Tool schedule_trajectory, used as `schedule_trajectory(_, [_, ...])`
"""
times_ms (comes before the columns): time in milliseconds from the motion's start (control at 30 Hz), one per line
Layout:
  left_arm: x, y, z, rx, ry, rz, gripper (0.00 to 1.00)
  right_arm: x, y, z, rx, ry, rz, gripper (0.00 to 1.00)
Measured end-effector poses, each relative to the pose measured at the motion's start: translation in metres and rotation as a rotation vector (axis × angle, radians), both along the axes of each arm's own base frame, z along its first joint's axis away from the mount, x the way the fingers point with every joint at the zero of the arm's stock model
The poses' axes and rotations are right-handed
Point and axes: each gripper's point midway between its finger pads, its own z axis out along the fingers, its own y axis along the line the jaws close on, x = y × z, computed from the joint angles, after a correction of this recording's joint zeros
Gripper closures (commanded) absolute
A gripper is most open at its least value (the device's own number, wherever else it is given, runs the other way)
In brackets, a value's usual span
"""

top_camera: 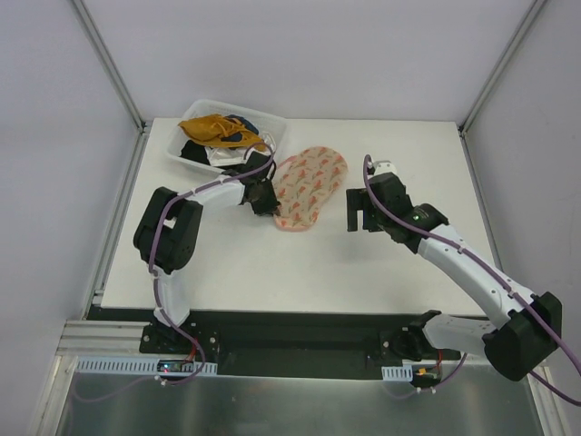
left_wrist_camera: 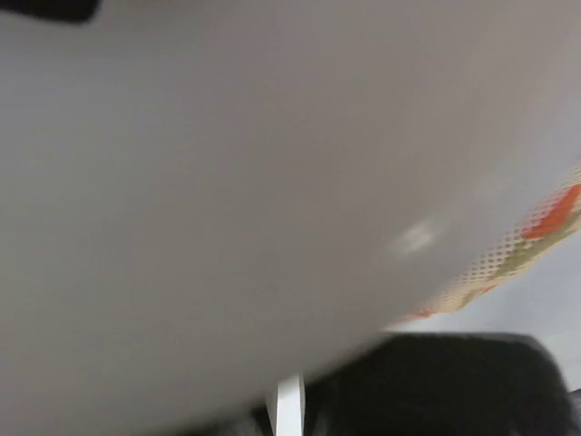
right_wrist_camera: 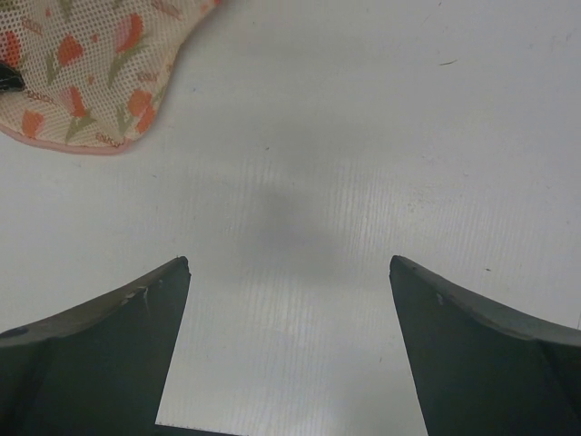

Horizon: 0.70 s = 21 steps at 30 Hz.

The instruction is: Unzip the laundry bag and remove the bra

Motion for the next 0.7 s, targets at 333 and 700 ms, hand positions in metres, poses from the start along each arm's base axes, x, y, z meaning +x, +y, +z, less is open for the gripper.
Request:
schedule_trajectory(333, [-0.036,-0.050,0.041,-0.070,-0.114,-0.162,1.00,0.004,-0.008,-0.001,0.022,0.006,-0.058,0.04])
schedule_trajectory(700, [-0.133,-0.071,0.039,-0.119,-0.003,-0.327,0.01,0.004,-0.049,0.015,0.053,-0.031,-0.184,0.04])
